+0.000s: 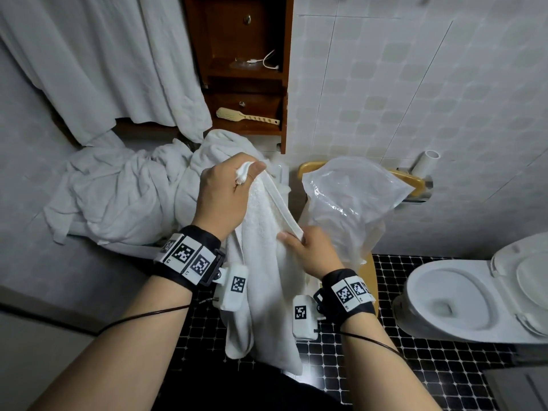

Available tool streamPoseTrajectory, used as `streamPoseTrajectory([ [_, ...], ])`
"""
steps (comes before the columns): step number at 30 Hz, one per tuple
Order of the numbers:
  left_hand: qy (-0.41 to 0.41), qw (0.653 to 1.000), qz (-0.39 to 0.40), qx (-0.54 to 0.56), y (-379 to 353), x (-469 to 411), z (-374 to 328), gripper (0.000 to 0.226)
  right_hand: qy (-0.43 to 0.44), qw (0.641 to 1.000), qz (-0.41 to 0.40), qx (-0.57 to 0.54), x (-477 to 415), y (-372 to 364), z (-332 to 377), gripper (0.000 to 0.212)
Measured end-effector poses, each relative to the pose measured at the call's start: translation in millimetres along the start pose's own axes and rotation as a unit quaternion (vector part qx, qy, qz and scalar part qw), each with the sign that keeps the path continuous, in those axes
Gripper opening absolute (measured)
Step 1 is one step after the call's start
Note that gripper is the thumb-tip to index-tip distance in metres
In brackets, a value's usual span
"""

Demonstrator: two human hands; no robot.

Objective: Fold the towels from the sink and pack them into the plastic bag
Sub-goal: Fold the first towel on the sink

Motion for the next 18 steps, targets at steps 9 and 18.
streamPoseTrajectory([
  [9,0.035,0.996,-0.069,0.036,9.7,-7.7,13.7,0.022,0.008,0.999,-0.020,0.026,-4.1,-10.2,-14.5,0.029],
  [18,-0.021,0.998,-0.053,0.035,13.8,-11.5,-3.4,0.024,0.092,0.983,-0.125,-0.098,1.7,-17.8,3.1,0.016],
])
Point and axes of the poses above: each hand's wrist, its own x-axis away from the middle knuckle, its own y-axis out of the back of the hand, z = x × y, the point moved 3 cm from there along -x, towards the middle knuckle, and after that the axes turned 3 degrees about x, right-handed, at the moved point
